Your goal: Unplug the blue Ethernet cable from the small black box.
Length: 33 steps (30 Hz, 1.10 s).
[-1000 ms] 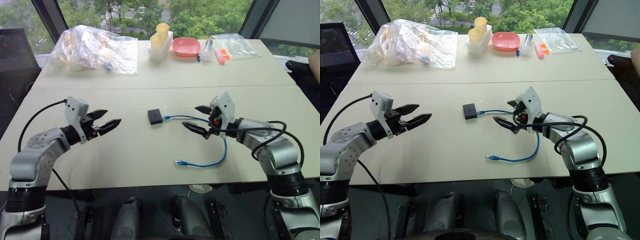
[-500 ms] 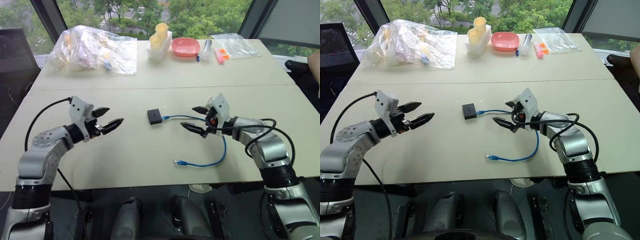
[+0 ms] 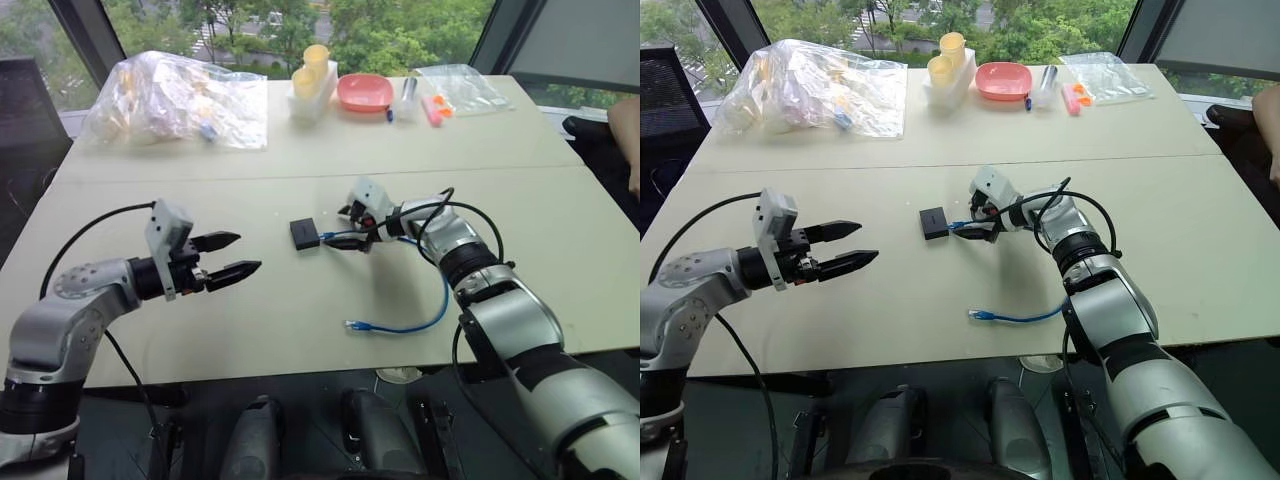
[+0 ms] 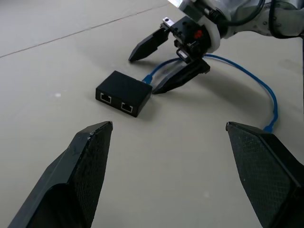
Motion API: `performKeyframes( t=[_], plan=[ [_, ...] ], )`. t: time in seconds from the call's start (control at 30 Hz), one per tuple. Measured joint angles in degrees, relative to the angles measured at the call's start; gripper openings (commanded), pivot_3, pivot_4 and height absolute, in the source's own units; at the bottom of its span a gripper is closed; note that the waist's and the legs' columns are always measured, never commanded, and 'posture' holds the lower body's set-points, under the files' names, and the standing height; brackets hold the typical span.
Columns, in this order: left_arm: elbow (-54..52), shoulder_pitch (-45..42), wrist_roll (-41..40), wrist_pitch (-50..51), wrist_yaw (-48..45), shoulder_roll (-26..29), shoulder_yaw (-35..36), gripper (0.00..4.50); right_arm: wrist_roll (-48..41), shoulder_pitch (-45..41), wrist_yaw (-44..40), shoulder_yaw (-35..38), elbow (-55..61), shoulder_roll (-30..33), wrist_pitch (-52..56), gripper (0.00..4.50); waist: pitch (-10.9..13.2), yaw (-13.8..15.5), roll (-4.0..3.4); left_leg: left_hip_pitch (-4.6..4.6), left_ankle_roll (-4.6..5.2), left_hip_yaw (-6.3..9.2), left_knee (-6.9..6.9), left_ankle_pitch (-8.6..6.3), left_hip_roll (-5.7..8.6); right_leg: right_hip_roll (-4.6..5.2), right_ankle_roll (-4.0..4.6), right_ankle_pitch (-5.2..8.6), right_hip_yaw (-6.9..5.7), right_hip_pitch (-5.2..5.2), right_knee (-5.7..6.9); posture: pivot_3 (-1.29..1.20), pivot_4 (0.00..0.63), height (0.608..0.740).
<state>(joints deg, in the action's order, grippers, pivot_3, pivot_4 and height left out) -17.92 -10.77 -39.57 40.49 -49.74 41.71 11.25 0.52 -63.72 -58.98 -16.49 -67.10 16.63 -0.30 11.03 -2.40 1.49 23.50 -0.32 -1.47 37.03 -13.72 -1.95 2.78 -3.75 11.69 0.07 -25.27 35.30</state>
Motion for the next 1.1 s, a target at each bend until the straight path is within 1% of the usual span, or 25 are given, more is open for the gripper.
performKeyframes(
  t=[0.07,0.17,0.23,0.27,0.33,0.4,0.5,0.6,0.7,0.77,0.83,0.93,1.0,1.1],
  plan=[
    [-2.2,1.2,-2.1,1.7,0.5,0.1,1.1,3.94,1.7,-1.7,-1.0,0.0,-3.0,-0.9,-1.8,4.5,0.0,-0.2,0.01,-0.06,0.0,0.01,0.0,0.0,-0.03,-0.05,0.01,0.0,-0.01,0.01,0.04,0.0,0.15,0.74],
    [-5.8,3.3,-6.1,4.7,0.7,1.5,3.2,3.97,3.6,-2.8,-0.7,0.1,-5.3,-2.0,-4.1,3.66,0.0,-0.3,0.01,-0.15,-0.01,0.03,0.0,0.01,-0.07,-0.11,0.04,0.01,0.0,0.01,0.17,0.0,0.15,0.74],
    [-8.1,4.6,-8.2,6.5,0.8,3.4,4.8,3.97,4.6,-3.2,-0.5,0.1,-6.3,-3.0,-5.8,2.81,0.0,-0.4,0.01,-0.2,-0.03,0.04,0.01,0.02,-0.09,-0.15,0.08,0.0,0.0,0.02,0.23,0.0,0.15,0.74],
    [-8.8,5.2,-8.7,7.1,0.9,4.6,5.8,3.97,5.4,-3.5,-0.4,0.1,-6.7,-3.7,-6.8,2.16,0.0,-0.5,0.0,-0.23,-0.06,0.04,0.01,0.04,-0.1,-0.17,0.11,-0.03,0.0,0.02,0.26,0.0,0.15,0.74],
    [-9.3,5.5,-8.7,7.6,1.1,5.8,6.7,3.97,6.3,-3.5,-0.3,0.1,-7.2,-4.6,-8.2,1.15,0.0,-0.6,-0.01,-0.27,-0.11,0.06,0.02,0.07,-0.1,-0.18,0.15,-0.05,0.0,0.05,0.29,0.0,0.15,0.74],
    [-9.0,5.5,-8.5,7.5,1.3,5.8,6.8,3.97,7.7,-3.5,-0.3,0.0,-7.4,-5.4,-10.1,0.04,0.0,-0.6,-0.01,-0.28,-0.19,0.07,0.03,0.11,-0.1,-0.18,0.18,-0.07,0.0,0.05,0.29,0.0,0.15,0.74],
    [-6.8,5.1,-6.4,6.1,1.4,5.9,6.0,3.97,10.1,-3.5,1.0,-0.5,-7.3,-5.4,-13.3,0.04,0.0,-0.7,-0.01,-0.28,-0.23,0.07,0.03,0.14,-0.09,-0.18,0.19,-0.07,0.0,0.05,0.31,0.0,0.15,0.74],
    [-1.6,2.0,-4.1,4.0,2.7,5.3,5.7,3.97,13.4,-2.7,6.5,-1.8,-5.7,-4.3,-17.7,0.04,0.0,-0.5,-0.01,-0.25,-0.28,0.07,0.03,0.16,-0.08,-0.17,0.19,-0.07,-0.01,0.01,0.36,0.0,0.15,0.74],
    [4.9,-1.8,-3.5,2.9,3.8,4.3,7.1,3.97,15.4,0.2,12.6,-2.2,-1.3,-1.2,-22.2,0.04,0.0,0.1,-0.02,-0.12,-0.32,0.06,0.03,0.19,-0.05,-0.12,0.17,-0.06,-0.01,-0.09,0.32,0.0,0.15,0.74],
    [10.6,-6.8,-3.7,2.8,3.6,3.5,7.8,3.97,18.4,3.5,18.2,-2.7,6.0,2.4,-26.3,0.04,0.0,0.4,-0.02,-0.02,-0.33,0.05,0.03,0.2,-0.02,-0.08,0.12,-0.04,0.0,-0.13,0.25,0.0,0.15,0.74],
    [15.2,-11.6,-4.3,2.8,2.1,2.9,7.7,3.97,22.2,6.6,23.9,-2.9,14.6,5.8,-27.6,0.04,0.0,0.4,-0.01,0.0,-0.33,0.02,0.0,0.19,0.01,-0.04,0.06,-0.03,0.0,-0.12,0.19,0.0,0.15,0.74],
    [23.1,-19.7,-7.5,5.5,-4.4,1.4,6.7,3.97,24.5,13.0,27.1,-2.3,30.6,8.6,-25.2,0.04,0.0,0.4,0.03,0.0,-0.33,0.04,-0.03,0.19,0.01,-0.09,-0.15,-0.09,0.0,-0.11,0.19,0.0,0.15,0.74],
    [30.8,-26.1,-6.6,5.2,-11.0,1.1,2.7,3.97,25.9,17.7,27.8,-2.5,40.4,9.2,-24.0,0.04,0.0,0.3,0.02,-0.01,-0.33,0.06,-0.02,0.19,0.02,-0.13,-0.21,-0.08,-0.02,-0.11,0.28,0.0,0.15,0.74],
    [45.3,-36.7,-0.9,1.8,-18.5,-0.3,-3.3,3.97,27.6,21.5,27.9,-2.8,50.0,10.1,-21.9,0.04,0.0,0.1,0.02,-0.03,-0.32,0.06,0.07,0.2,0.04,-0.16,-0.03,0.02,-0.01,-0.12,0.35,0.0,0.15,0.74]
  ],
)
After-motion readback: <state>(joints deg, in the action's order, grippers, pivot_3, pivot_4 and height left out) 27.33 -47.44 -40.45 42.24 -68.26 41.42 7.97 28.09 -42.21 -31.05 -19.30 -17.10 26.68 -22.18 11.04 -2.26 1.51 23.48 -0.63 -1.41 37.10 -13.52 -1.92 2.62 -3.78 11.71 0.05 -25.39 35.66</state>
